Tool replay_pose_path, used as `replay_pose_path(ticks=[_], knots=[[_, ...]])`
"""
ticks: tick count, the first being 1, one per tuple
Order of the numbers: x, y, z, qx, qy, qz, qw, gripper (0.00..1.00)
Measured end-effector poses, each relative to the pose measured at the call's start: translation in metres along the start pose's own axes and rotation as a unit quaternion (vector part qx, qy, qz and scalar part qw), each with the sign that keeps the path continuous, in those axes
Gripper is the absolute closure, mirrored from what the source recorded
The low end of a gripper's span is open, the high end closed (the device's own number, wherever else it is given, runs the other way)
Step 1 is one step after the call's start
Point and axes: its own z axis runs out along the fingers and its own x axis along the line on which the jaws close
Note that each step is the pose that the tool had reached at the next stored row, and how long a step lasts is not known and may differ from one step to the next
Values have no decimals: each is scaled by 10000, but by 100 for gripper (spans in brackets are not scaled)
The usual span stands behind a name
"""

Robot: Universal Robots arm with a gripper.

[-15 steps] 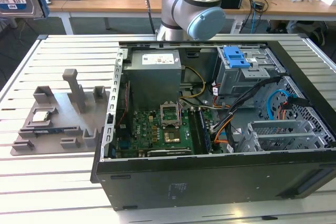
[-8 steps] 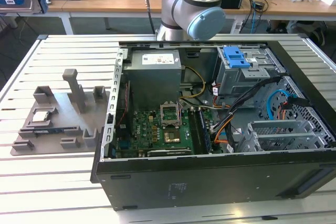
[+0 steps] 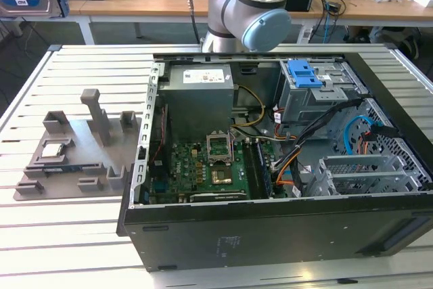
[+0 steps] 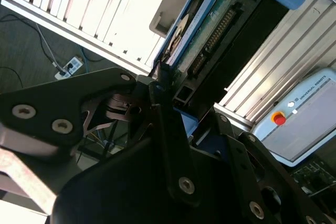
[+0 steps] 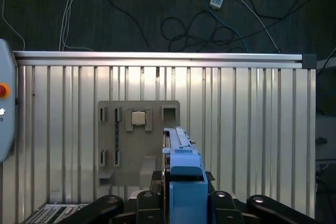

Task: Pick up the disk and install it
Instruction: 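Pick up the disk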

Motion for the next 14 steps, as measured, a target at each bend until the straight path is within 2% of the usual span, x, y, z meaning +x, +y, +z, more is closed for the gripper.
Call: replay_pose_path(ticks=[7, 14], knots=[[1, -116, -1, 1, 0, 1, 10000, 64], [2, -315, -5, 1, 0, 0, 10000, 64]])
